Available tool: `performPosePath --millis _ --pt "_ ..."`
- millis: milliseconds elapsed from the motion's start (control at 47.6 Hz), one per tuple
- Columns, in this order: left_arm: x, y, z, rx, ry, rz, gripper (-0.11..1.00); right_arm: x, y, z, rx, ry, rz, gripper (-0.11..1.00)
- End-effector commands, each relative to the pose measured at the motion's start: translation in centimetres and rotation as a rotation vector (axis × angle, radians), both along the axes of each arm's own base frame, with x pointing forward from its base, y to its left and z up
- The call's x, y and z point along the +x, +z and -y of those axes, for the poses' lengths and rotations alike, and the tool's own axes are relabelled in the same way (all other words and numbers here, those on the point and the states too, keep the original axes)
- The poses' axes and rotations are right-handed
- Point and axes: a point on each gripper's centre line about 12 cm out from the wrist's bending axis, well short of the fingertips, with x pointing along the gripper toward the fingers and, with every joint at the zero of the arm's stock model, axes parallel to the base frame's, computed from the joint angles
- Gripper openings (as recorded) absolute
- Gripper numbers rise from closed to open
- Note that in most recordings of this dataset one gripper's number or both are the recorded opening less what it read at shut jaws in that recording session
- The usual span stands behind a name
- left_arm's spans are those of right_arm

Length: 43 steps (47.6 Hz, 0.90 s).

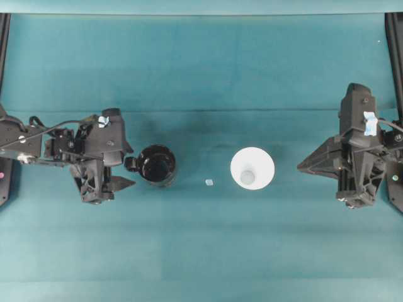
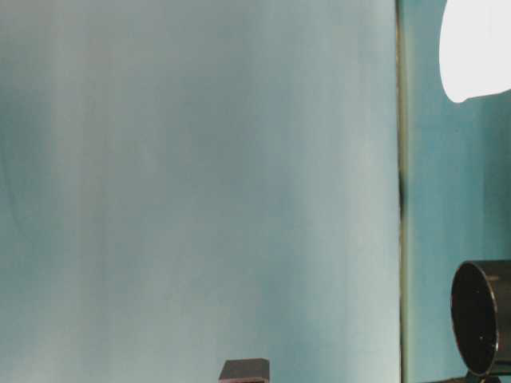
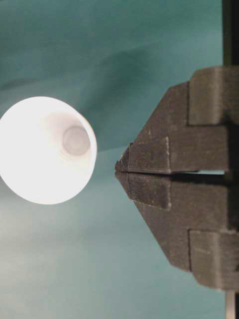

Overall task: Put a paper cup into the cup holder on your left arm.
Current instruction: 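Lower the left gripper onto the mug handle and close it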

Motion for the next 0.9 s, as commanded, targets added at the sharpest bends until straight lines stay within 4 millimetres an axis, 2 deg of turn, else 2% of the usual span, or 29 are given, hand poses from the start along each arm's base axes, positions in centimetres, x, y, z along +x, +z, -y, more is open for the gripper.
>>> performPosePath --millis 0,336,672,798,883 --pt "0.65 0.61 -0.26 0.025 -0.019 0.025 0.96 0.43 0.89 0.11 0.008 -0.012 0.029 -0.04" --pt "0.78 0.84 -0.41 0.051 -0.042 0.023 0.94 0.43 0.89 0.12 0.006 -0.012 0.029 -0.04" --pt "0.78 1.16 -0.41 0.054 -0.044 0.034 0.88 0.37 0.78 0.19 0.005 -0.014 0.026 -0.04" --pt "0.64 1.17 -0.41 0.054 -0.044 0.034 0.77 0.37 0.78 0.19 0.005 -0.014 0.026 -0.04" --pt "0.58 1.16 -0.4 0.055 -0.046 0.032 0.61 0.36 0.82 0.19 0.005 -0.014 0.027 -0.04"
